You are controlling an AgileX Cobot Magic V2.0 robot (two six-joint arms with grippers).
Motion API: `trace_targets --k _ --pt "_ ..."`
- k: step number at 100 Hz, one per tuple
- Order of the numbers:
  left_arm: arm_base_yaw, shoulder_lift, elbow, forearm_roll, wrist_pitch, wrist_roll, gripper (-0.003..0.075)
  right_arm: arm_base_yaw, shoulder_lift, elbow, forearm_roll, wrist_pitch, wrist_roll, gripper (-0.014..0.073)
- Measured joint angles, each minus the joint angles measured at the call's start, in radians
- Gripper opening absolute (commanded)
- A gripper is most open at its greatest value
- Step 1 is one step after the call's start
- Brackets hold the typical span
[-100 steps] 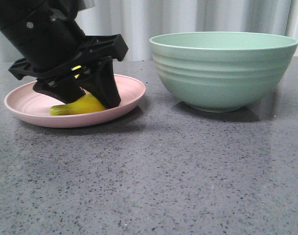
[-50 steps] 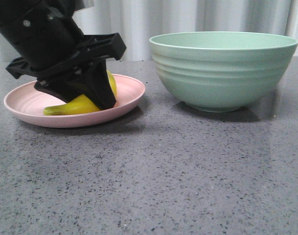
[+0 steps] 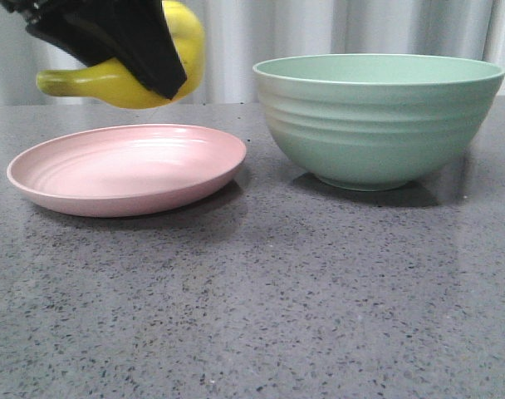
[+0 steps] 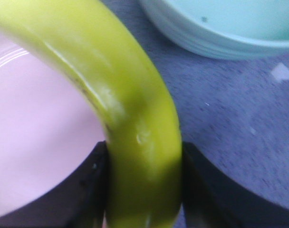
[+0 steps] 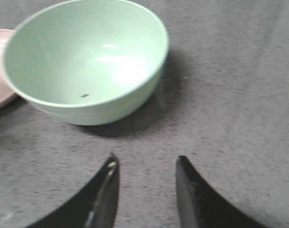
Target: Transfer banana from pink plate to green bowl
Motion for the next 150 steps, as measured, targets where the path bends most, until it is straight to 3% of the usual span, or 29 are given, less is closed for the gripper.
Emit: trace_targets --k 24,52,76,122,129,141,150 --pt "-0.113 -0.031 0.000 -0.004 0.039 0.069 -0.0019 0.095 0.228 -0.237 0.162 0.071 0.000 0.0295" --pt "-0.233 -0.034 0.000 -0.008 0.015 0.076 -0.0019 0.145 0.498 -0.388 0.326 0.067 0.000 0.0295" --pt "-0.283 -0.034 0.000 -0.031 0.002 0.078 -0.0019 0.178 0.625 -0.429 0.374 0.030 0.000 0.0295" --pt "-0.299 -0.045 0.000 -0.052 -0.012 0.072 -0.0019 0.179 0.692 -0.435 0.451 -0.010 -0.005 0.0291" --pt "-0.299 -0.045 0.000 -0.050 -0.010 0.072 -0.0018 0.179 0.696 -0.435 0.455 -0.010 -0.005 0.0248" --pt "-0.299 -0.045 0.000 -0.050 -0.010 0.070 -0.0011 0.179 0.696 -0.435 0.460 -0.012 -0.005 0.0062" --pt "-0.299 -0.045 0.000 -0.050 -0.010 0.068 0.0069 0.179 0.696 -0.437 0.462 -0.012 -0.004 -0.0079"
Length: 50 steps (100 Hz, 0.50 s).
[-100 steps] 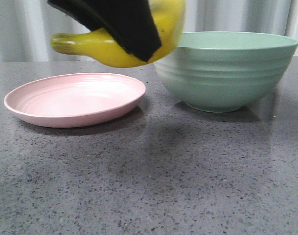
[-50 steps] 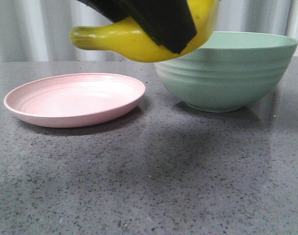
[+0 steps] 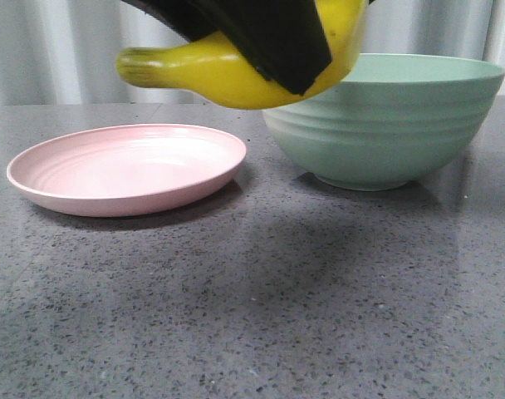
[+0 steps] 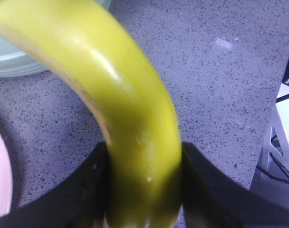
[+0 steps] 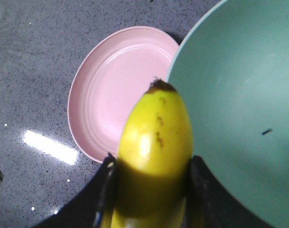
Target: Transfer banana from pink plate to green bowl
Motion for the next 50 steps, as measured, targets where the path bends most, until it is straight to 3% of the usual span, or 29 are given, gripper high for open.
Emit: trace_targets --k 18,23,50 --pt "-0.001 0.000 0.000 -0.004 -0.003 0.002 0.0443 0.000 0.000 0.000 0.005 0.000 0.002 -0.0078" --pt "-0.004 0.000 0.000 -0.012 -0.010 0.004 0.0504 0.000 0.002 0.000 0.005 0.000 -0.002 -0.0078" --pt "-0.004 -0.034 -0.008 -0.020 -0.012 0.004 0.0496 -0.009 0.004 -0.017 0.005 0.000 -0.006 -0.0078"
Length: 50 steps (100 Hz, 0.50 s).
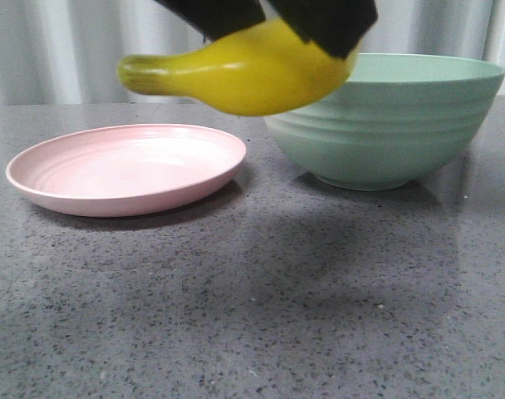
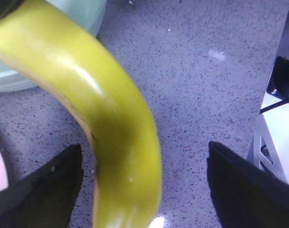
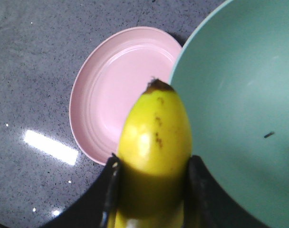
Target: Transfer banana from pink plate to green bowl
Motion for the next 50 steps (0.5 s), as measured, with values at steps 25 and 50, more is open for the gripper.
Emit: trace_targets --k 25,50 --pt "0.024 -0.083 -0.021 -0.002 0.003 -0.008 0.0496 -0.119 0.000 -0.084 -0.002 -0.008 0.000 -0.0078" --pt "0.024 -0.101 -0.021 -0.002 0.003 -0.018 0.0496 -0.269 0.022 -0.104 -0.042 -0.083 0.000 -0.0078"
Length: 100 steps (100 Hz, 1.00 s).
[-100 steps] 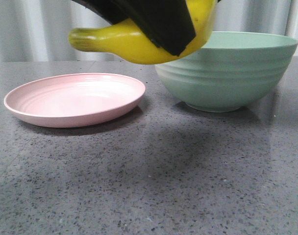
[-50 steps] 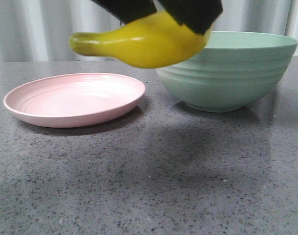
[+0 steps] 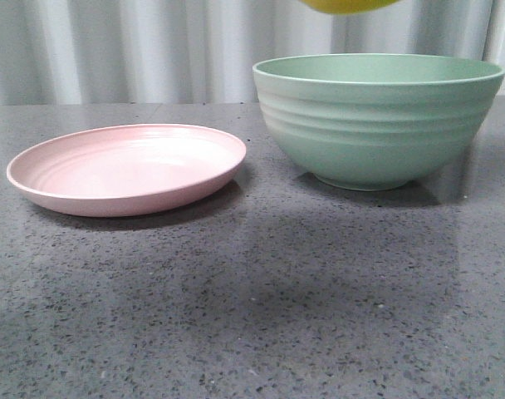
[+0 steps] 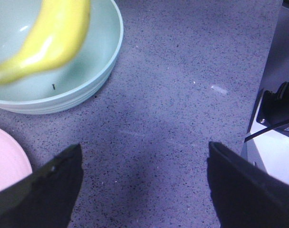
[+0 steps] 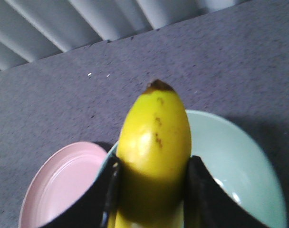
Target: Transfer banana from pink plate to green bowl
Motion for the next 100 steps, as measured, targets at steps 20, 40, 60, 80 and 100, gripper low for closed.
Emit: trace_targets --k 20,40,60,80,100 --pt "0.000 0.000 0.000 0.000 -0.019 -0.013 0.0496 -0.016 0.063 0.000 -0.017 -0.020 -0.002 0.0050" --pt "0.000 0.000 0.000 -0.004 -0.032 -0.015 0.0496 -0.013 0.136 0.000 -0.017 -0.023 -0.004 0.0371" --pt "0.000 0.000 0.000 -0.006 -0.045 -0.015 0.0495 -0.013 0.142 0.000 -0.017 -0.031 -0.006 0.0377" --pt "0.000 0.000 0.000 -0.008 -0.051 -0.016 0.0490 -0.013 0.137 0.000 -0.017 -0.024 -0.039 0.0361" --pt "0.000 0.000 0.000 -0.008 -0.051 -0.022 0.0121 -0.013 0.063 0.000 -0.029 0.038 -0.090 -0.0033"
